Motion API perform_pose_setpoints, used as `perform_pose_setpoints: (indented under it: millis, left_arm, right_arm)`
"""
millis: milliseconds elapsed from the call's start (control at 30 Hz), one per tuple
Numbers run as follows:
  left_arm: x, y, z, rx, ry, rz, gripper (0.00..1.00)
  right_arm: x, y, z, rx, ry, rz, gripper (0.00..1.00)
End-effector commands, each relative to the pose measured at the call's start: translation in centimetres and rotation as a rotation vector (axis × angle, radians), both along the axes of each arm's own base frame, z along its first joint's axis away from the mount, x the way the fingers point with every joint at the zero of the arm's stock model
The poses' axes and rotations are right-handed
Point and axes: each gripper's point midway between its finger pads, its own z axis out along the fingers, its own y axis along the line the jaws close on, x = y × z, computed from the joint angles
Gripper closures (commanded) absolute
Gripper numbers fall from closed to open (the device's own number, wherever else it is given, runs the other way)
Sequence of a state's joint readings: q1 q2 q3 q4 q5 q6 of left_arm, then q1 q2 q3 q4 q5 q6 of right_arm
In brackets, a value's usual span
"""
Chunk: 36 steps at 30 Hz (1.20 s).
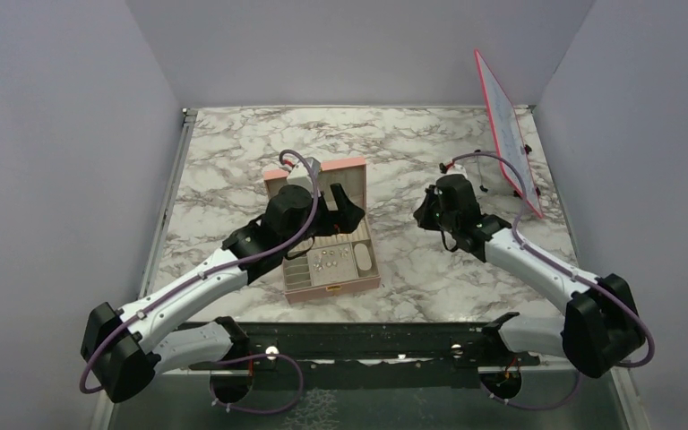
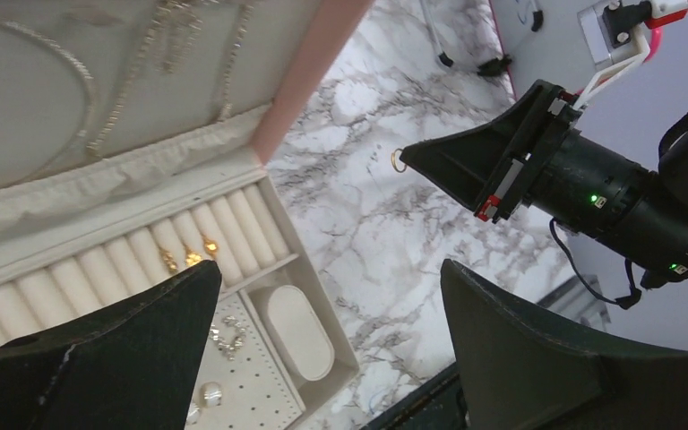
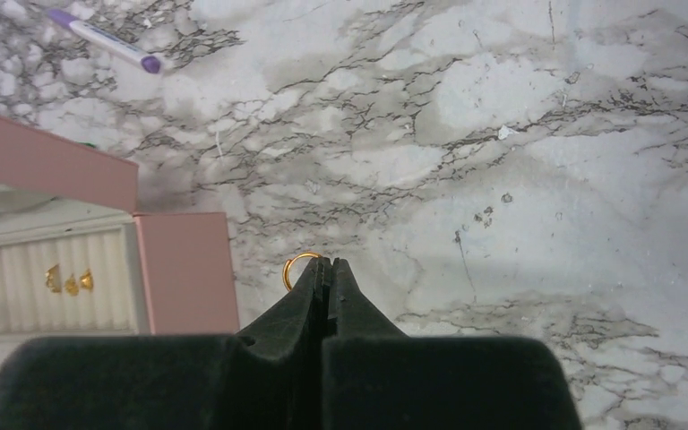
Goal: Organize the mixed jewelry
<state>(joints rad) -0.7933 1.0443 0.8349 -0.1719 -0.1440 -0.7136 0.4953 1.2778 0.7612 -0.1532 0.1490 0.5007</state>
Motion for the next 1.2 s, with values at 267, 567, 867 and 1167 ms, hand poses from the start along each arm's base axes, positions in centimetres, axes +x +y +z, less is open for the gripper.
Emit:
perform_pose_setpoints:
  millis: [267, 567, 867, 1167]
  left_arm:
    - [-0.5, -7.8, 1.3, -0.232, 0.059, -0.219, 0.25]
    - [-0.8, -10.4, 1.3, -0.327, 0.075, -0.294, 0.28]
    - [-1.0, -11.4, 0.3, -0.321, 0.113, -0.309, 0.49]
    - [-1.2, -12.2, -0.4, -0.315, 0.132, -0.337, 0.67]
  right_arm:
    - [-3.7, 2.5, 5.8, 0.324, -0.083, 0.086, 0.99]
    - [-5.7, 4.4, 7.8, 0.471, -0.054, 0.166, 0.99]
    - [-5.9, 5.0, 9.1, 0.509, -0.060, 0.191, 0.99]
    - [-6.0, 5.3, 9.5, 0.527, -0.063, 0.204, 0.99]
